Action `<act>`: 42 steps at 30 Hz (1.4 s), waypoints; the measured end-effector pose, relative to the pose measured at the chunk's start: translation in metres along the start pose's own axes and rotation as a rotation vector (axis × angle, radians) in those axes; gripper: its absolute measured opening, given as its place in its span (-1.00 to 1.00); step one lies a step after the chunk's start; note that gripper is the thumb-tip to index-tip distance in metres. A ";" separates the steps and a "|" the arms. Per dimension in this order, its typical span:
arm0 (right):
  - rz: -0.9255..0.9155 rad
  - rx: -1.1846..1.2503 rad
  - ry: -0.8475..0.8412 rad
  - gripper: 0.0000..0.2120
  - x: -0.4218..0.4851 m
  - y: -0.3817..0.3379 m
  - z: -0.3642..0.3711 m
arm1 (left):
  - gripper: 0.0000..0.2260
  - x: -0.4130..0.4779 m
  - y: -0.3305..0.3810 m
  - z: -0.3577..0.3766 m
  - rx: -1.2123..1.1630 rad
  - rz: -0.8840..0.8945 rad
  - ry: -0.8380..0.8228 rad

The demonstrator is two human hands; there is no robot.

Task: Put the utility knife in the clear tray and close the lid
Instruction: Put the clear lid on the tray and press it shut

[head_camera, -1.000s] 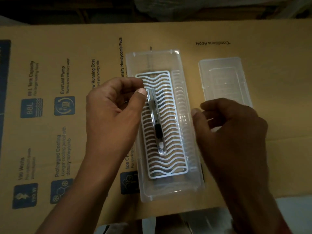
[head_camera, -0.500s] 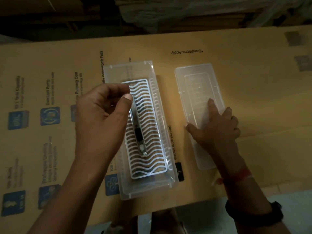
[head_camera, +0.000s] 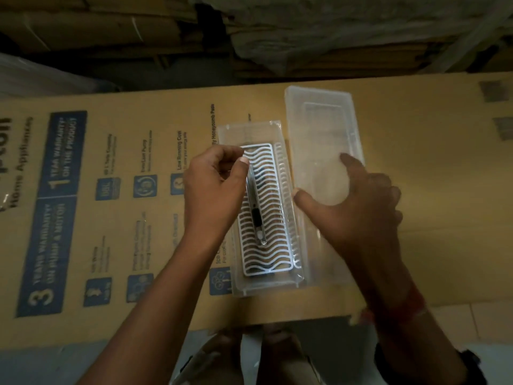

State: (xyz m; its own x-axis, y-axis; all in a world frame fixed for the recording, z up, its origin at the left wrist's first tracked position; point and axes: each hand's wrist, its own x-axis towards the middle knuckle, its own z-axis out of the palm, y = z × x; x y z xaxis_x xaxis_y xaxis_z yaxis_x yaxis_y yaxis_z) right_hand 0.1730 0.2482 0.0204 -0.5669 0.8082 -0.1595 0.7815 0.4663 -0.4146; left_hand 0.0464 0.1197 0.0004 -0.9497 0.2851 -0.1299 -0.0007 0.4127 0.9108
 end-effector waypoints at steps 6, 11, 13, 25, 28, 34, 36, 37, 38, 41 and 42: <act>-0.049 -0.028 -0.023 -0.14 -0.044 -0.039 0.033 | -0.88 -0.002 0.001 -0.005 -0.040 -0.076 0.022; -0.031 -0.028 0.005 -0.19 -0.057 -0.056 0.056 | -0.81 -0.002 -0.003 -0.013 0.041 -0.068 0.048; -0.024 -0.031 0.025 -0.19 -0.060 -0.058 0.064 | -0.77 0.000 -0.008 -0.016 0.087 -0.062 0.054; -0.025 -0.095 0.098 -0.24 -0.061 -0.059 0.089 | -0.68 -0.001 -0.027 -0.013 0.226 -0.003 0.018; -0.040 -0.111 0.100 -0.25 -0.062 -0.060 0.092 | -0.68 -0.002 -0.030 -0.013 0.216 -0.003 0.026; -0.080 -0.114 0.093 -0.24 -0.062 -0.051 0.092 | -0.74 -0.007 -0.040 -0.011 0.116 -0.053 0.005; -0.127 -0.052 0.084 -0.24 -0.061 -0.044 0.090 | -0.75 -0.009 -0.046 -0.008 0.086 -0.086 0.007; -0.148 0.003 0.080 -0.25 -0.061 -0.039 0.088 | -0.77 -0.010 -0.048 -0.006 0.089 -0.113 0.015; -0.153 0.066 0.079 -0.26 -0.061 -0.032 0.086 | -0.82 -0.012 -0.050 -0.003 0.099 -0.144 0.028; -0.065 0.185 0.094 -0.39 -0.062 -0.010 0.082 | -0.86 -0.021 -0.058 0.009 0.187 -0.158 0.056; -0.026 0.205 0.098 -0.47 -0.064 -0.003 0.083 | -0.79 -0.027 -0.061 0.013 0.220 -0.138 0.063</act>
State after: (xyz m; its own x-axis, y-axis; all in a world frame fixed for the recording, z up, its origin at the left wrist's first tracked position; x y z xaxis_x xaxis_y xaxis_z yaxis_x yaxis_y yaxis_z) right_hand 0.1857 0.1655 -0.0422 -0.5502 0.8327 -0.0630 0.6920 0.4125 -0.5924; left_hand 0.0758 0.0985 -0.0571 -0.9629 0.1612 -0.2162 -0.0702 0.6243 0.7780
